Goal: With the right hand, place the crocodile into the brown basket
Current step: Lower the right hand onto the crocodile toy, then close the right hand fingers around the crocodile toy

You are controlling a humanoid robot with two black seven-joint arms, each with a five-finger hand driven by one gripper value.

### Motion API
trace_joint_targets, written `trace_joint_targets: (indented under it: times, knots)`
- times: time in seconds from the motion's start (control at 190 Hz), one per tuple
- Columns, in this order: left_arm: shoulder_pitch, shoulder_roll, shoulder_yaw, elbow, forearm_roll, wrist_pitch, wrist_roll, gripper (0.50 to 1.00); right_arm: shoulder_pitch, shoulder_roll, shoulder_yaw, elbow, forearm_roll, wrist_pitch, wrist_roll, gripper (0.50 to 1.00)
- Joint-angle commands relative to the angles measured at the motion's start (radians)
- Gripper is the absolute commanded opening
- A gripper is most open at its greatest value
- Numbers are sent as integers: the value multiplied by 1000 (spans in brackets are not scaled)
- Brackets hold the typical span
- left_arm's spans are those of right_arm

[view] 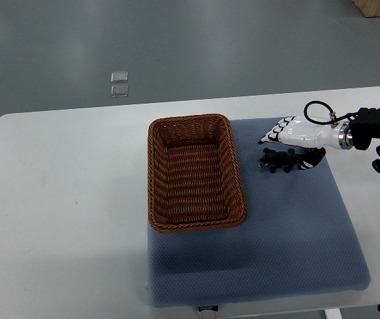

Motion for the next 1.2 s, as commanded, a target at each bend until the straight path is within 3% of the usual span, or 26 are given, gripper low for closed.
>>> trace_joint_targets:
  times: [0.0,0.904,1.104,1.193]
  knots:
    - [0,0,0,0,0,0,0,1000,-2,0,-4,-4,-6,-15,0,932]
    - [0,0,0,0,0,0,0,1000,-8,62,-38,-67,-37,-52,-11,913]
    - [0,0,0,0,0,0,0,1000,-10,65,-38,-70,-40,-53,-11,856]
    - [0,0,0,0,0,0,0,1000,-11,65,-39,-70,-40,-50,-11,799]
